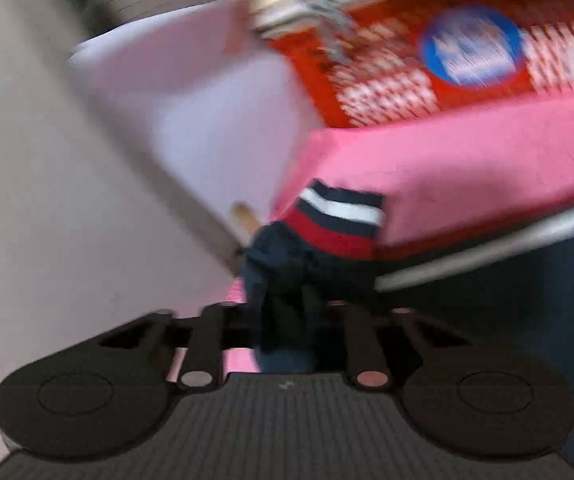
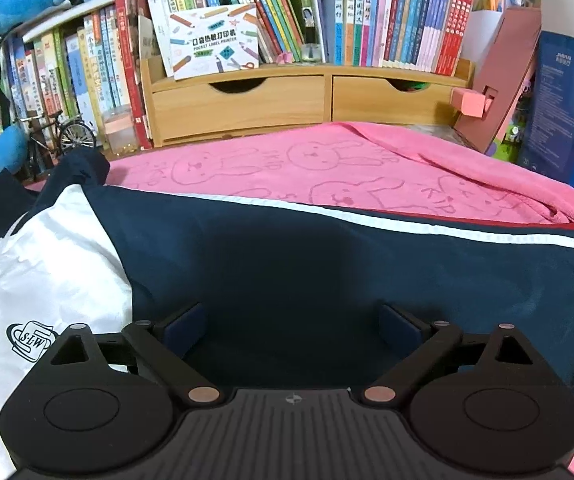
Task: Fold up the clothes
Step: 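Grasp the striped sleeve cuff with the left tool and lift it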
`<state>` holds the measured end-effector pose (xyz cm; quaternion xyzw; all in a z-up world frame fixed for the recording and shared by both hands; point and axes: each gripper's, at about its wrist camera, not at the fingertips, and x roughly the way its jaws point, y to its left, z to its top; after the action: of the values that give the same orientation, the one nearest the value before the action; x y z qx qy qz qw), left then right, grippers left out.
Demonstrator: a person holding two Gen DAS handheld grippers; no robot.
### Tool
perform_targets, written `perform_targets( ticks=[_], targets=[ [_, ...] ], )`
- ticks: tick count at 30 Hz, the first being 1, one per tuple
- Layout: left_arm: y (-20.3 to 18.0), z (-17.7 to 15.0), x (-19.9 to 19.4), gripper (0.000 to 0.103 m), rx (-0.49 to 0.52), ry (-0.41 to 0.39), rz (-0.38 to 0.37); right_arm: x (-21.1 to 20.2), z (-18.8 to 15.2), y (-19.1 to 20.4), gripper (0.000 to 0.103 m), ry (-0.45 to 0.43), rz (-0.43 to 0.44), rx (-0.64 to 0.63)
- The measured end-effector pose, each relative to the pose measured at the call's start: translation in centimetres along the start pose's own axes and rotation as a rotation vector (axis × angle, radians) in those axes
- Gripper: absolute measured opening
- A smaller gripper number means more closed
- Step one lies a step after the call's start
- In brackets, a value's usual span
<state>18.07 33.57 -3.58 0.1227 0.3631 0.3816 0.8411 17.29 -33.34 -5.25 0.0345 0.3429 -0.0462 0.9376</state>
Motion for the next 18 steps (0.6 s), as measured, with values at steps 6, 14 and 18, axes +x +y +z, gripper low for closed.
perform_targets(
  ticks=[6,14,18],
  targets=[
    [7.6,-1.0,-3.7,0.009,-0.147,-0.115,-0.004,0.1,0.0,0.1,0.097,-0.002,0.003,-0.008],
    [10.3,-6.5,-2.0,0.009,-0.186,0.071,0.045,-0.6,0.1,0.3,0.097,0.008,0.013,0.002],
    [9.1,-6.1,-7.1,0.018,-0.188,-0.121,-0.069,-1.2,0.2,0.7,0.097,0.004,0.001,-0.025]
  ],
)
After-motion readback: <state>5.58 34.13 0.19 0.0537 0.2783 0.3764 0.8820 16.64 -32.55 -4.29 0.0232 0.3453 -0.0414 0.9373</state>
